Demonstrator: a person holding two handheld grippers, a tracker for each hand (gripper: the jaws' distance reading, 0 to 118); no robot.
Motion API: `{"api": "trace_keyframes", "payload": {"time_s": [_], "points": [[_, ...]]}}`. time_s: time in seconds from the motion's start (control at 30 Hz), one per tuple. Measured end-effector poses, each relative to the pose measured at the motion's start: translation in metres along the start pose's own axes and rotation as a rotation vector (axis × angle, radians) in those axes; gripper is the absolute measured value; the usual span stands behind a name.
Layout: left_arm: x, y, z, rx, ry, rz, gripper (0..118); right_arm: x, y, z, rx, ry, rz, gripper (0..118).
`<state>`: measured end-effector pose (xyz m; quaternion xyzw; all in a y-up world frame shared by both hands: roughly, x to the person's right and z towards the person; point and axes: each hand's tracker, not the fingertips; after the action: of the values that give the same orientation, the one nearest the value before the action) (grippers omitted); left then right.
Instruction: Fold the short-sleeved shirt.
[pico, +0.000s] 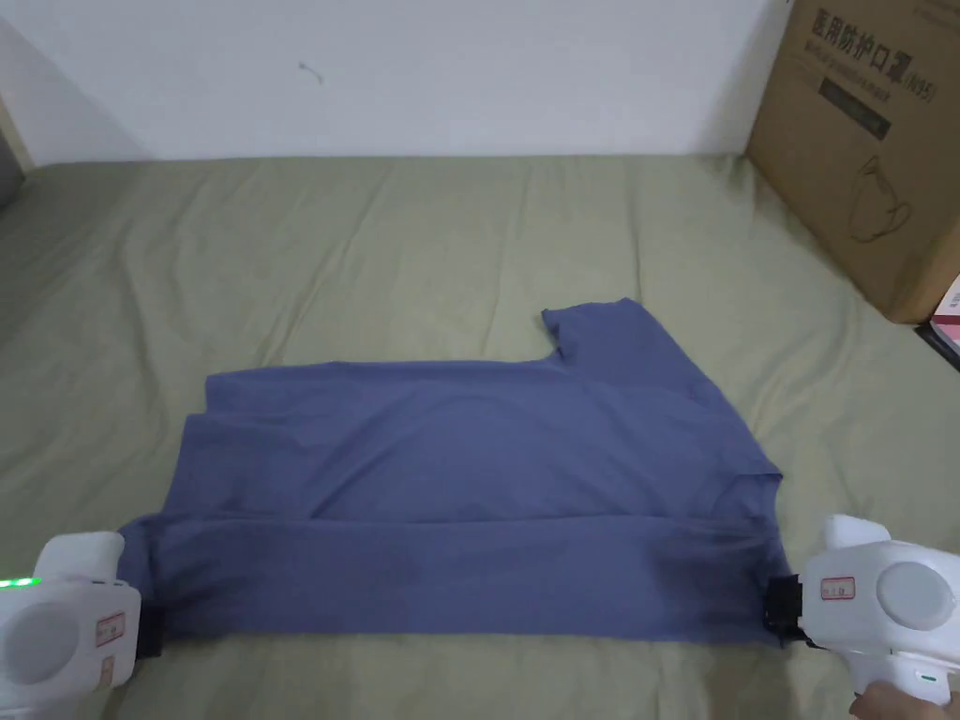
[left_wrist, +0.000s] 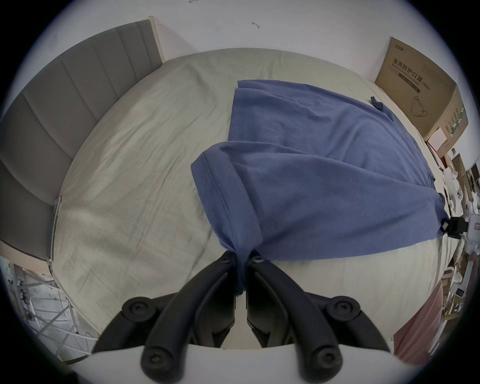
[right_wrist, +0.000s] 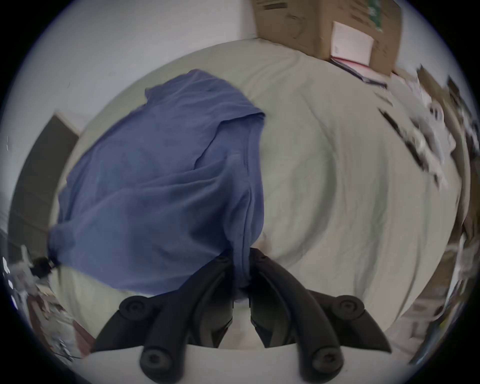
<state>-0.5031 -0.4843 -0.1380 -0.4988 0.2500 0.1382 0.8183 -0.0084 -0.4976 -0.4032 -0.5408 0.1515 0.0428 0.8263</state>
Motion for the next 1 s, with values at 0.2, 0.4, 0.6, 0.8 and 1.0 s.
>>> {"api": "trace_keyframes", "payload": {"time_s": [0.2,0.4,0.6,0.8,1.0], "points": [[-0.008,-0.01,0.023,0.017,0.015,-0.051,5,0.017,-0.005,0.03,0.052,0.056,-0.118,10],[-0.014,-0.048,0.039,-0.023,0.017,-0.057,5,0.04,-0.03,0.052,0.029,0.078,-0.125,10],[-0.004,-0.083,0.032,-0.057,0.078,-0.106,10,0.033,-0.076,0.051,-0.012,0.058,-0.09,11],[-0.004,-0.054,0.055,0.0,0.115,-0.034,79,0.007,-0.047,0.07,0.063,-0.053,0.079,78],[0.022,-0.01,0.078,0.158,0.011,0.028,0,-0.036,0.003,0.087,0.176,0.081,0.126,0]]}}
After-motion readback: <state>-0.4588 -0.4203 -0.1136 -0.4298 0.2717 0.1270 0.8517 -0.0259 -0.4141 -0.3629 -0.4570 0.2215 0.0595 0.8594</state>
